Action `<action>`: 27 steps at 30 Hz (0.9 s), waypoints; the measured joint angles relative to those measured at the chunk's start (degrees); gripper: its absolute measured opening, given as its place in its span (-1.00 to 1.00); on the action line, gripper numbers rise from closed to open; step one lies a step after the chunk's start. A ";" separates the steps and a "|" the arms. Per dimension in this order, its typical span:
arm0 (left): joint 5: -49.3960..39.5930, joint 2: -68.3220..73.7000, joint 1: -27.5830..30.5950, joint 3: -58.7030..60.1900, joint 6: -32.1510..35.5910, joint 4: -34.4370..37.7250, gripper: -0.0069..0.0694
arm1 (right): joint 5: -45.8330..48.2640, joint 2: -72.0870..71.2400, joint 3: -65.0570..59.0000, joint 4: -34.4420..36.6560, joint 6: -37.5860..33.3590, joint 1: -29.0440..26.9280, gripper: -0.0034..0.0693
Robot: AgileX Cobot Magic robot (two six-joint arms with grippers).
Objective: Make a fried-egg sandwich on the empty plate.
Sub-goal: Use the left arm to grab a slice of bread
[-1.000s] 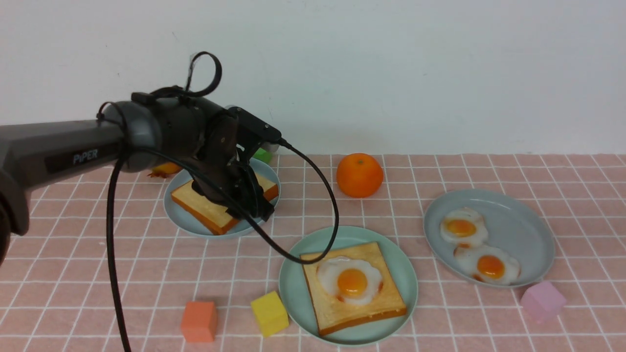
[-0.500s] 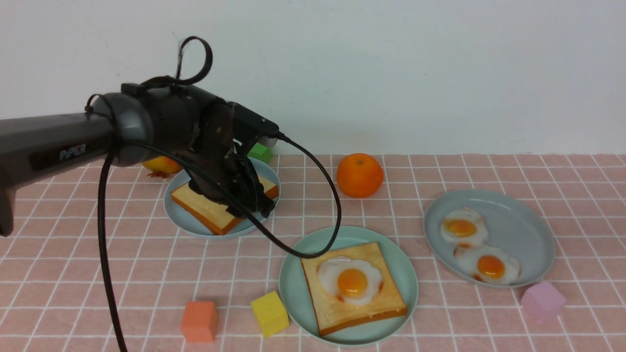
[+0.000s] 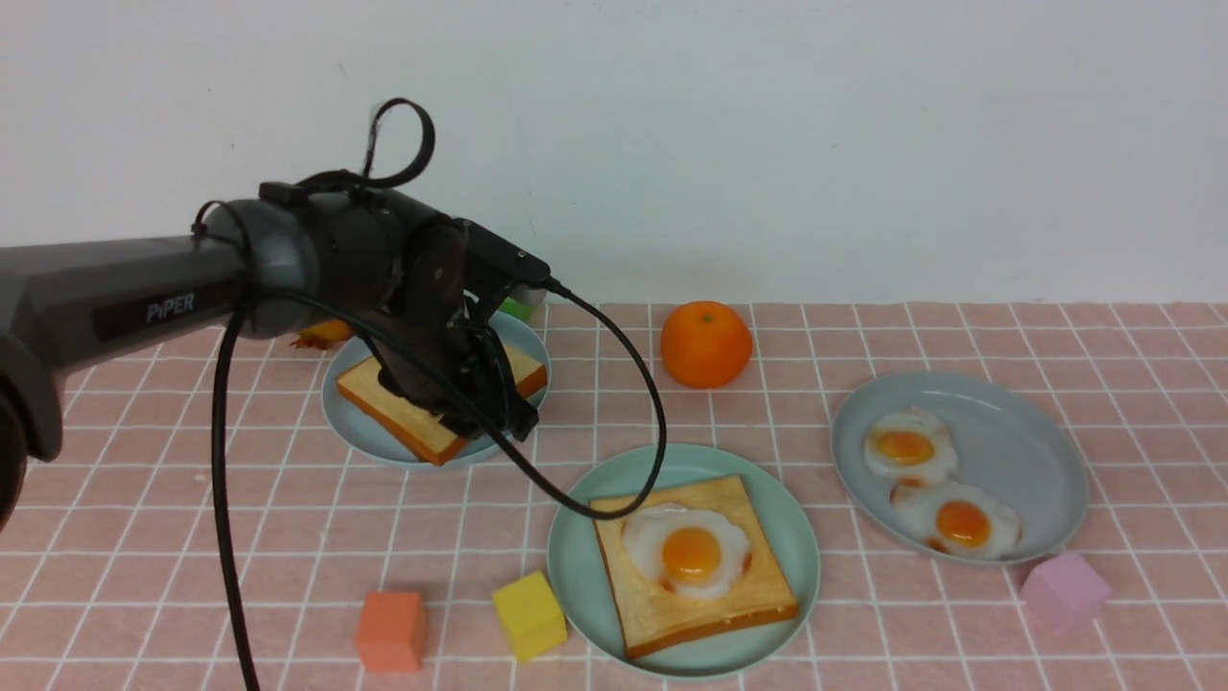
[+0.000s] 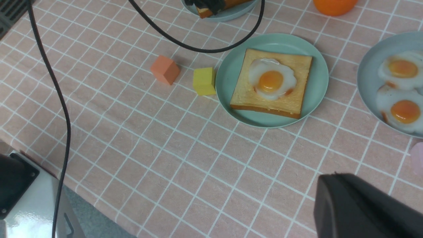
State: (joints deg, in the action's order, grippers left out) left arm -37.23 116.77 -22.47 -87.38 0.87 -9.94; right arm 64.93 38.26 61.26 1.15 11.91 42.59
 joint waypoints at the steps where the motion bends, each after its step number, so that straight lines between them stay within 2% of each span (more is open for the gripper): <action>1: -0.01 0.00 0.00 -0.05 0.00 0.07 -0.24 | 0.00 0.00 0.00 0.12 0.00 0.00 -0.86; 4: -0.23 0.00 -0.07 -0.05 0.00 0.40 -0.51 | 0.00 0.00 0.00 0.47 0.00 0.00 -0.86; 5: -0.31 0.00 -0.07 -0.11 0.00 0.57 -0.71 | 0.00 0.00 0.00 0.61 0.00 0.00 -0.86; 6: -0.30 0.00 -0.07 -0.15 0.00 0.64 -0.77 | 0.06 0.00 0.00 0.74 0.00 0.00 -0.86; 14: -0.82 -0.31 -0.07 -0.23 0.00 0.82 -0.79 | 0.17 0.00 0.00 1.73 -0.06 0.00 -0.86; 27: -3.17 -9.00 -0.07 -0.05 0.00 1.55 -0.79 | 0.18 0.00 0.00 2.26 -0.06 0.00 -0.86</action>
State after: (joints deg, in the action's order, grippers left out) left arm -40.40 107.78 -22.54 -87.44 0.87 -8.39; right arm 65.11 38.26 61.26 3.41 11.85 42.59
